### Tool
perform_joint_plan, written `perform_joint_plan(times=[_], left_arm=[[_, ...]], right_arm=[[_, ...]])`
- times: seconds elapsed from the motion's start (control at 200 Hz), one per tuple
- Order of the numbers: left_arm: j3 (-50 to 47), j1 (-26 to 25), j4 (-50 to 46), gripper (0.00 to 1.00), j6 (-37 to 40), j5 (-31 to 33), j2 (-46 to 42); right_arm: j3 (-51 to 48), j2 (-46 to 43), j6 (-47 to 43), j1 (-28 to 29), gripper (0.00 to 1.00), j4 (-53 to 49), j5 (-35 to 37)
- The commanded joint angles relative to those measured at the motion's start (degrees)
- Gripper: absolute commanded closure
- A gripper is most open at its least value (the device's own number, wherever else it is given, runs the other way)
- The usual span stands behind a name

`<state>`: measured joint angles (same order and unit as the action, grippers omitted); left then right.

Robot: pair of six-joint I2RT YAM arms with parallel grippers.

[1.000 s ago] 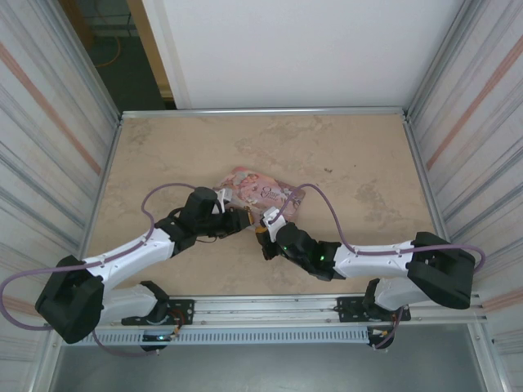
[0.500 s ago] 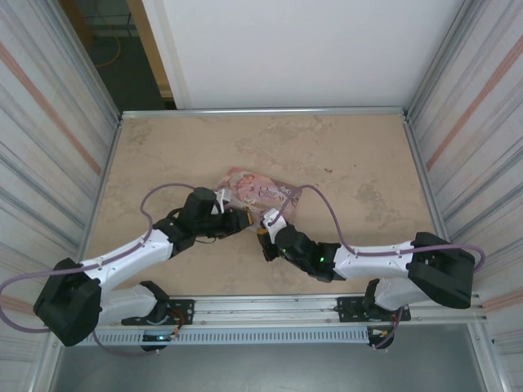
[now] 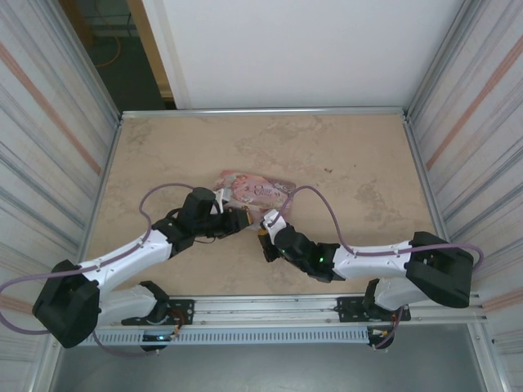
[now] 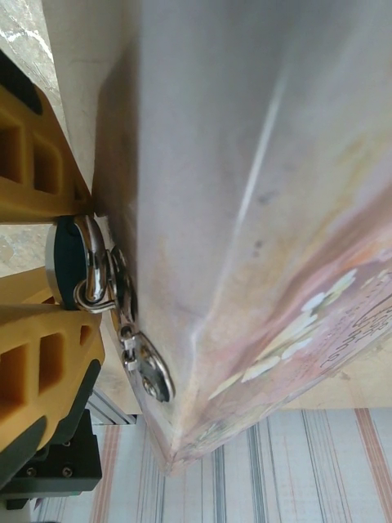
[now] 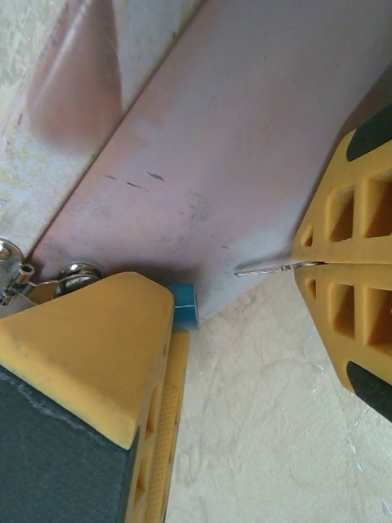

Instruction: Unlock the padlock with the key

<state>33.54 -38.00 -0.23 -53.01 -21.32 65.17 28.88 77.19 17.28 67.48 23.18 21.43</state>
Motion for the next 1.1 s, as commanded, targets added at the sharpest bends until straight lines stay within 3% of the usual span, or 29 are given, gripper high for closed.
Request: perform_joint_plan(times=[0.0, 1.097], left_arm=[[2.94, -0.32, 4.76, 0.75, 0.72, -0.55, -2.08], [1.99, -0.64, 6.06, 0.75, 0.28, -0.92, -0.69]], right_arm=[[1.09, 0.59, -1.02, 0.10, 1.00, 2.37, -0.72], [2.81, 1.28, -0.49, -2.61, 1.00, 6.90, -3.31]])
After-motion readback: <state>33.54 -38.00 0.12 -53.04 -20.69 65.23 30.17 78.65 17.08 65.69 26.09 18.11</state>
